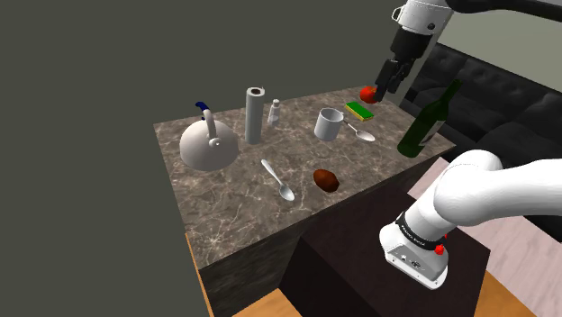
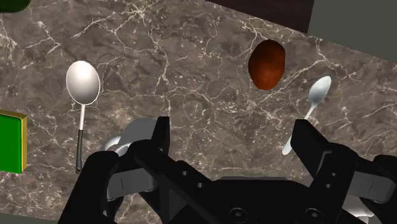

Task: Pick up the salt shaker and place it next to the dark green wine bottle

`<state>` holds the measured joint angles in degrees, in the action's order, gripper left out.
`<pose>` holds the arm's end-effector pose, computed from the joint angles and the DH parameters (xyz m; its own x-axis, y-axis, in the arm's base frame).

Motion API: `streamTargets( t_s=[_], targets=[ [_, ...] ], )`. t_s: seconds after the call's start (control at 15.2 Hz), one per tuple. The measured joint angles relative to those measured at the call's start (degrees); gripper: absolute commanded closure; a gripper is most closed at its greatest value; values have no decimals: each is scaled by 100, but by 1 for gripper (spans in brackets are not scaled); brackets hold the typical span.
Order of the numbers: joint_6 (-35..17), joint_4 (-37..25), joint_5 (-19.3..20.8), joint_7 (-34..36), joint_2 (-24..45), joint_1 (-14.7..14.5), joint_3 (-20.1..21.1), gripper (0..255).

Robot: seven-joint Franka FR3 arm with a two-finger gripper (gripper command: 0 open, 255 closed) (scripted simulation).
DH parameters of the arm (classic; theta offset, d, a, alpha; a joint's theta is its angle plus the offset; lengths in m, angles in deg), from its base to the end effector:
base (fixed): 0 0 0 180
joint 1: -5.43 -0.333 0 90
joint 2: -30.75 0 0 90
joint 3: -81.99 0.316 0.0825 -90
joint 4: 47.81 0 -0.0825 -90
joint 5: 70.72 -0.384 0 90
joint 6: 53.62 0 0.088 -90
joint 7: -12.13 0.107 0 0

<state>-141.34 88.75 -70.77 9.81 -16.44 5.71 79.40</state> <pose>0.2918 -0.0187 0.5852 0.9996 0.0059 -0.0279 0.0049 -0.9994 -0.0352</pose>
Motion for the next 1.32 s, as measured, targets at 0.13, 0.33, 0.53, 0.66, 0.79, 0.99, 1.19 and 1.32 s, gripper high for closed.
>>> streamTargets(
  t_s=[0.13, 0.33, 0.53, 0.66, 0.79, 0.99, 1.19, 1.32],
  targets=[
    [-100, 37, -10, 17, 44, 2, 3, 0],
    [-697, 207, -48, 74, 354, 13, -4, 0],
    [-1385, 349, -124, 183, 742, 7, 32, 0],
    [-1796, 325, -172, 250, 1066, 0, 49, 0],
    [-2242, 313, -226, 325, 1421, -12, 77, 0],
    [-2898, 268, -299, 411, 1967, -27, 102, 0],
    [-3487, 166, -366, 475, 2492, -33, 109, 0],
    [-3873, -59, -421, 547, 2995, -57, 137, 0]
  ],
)
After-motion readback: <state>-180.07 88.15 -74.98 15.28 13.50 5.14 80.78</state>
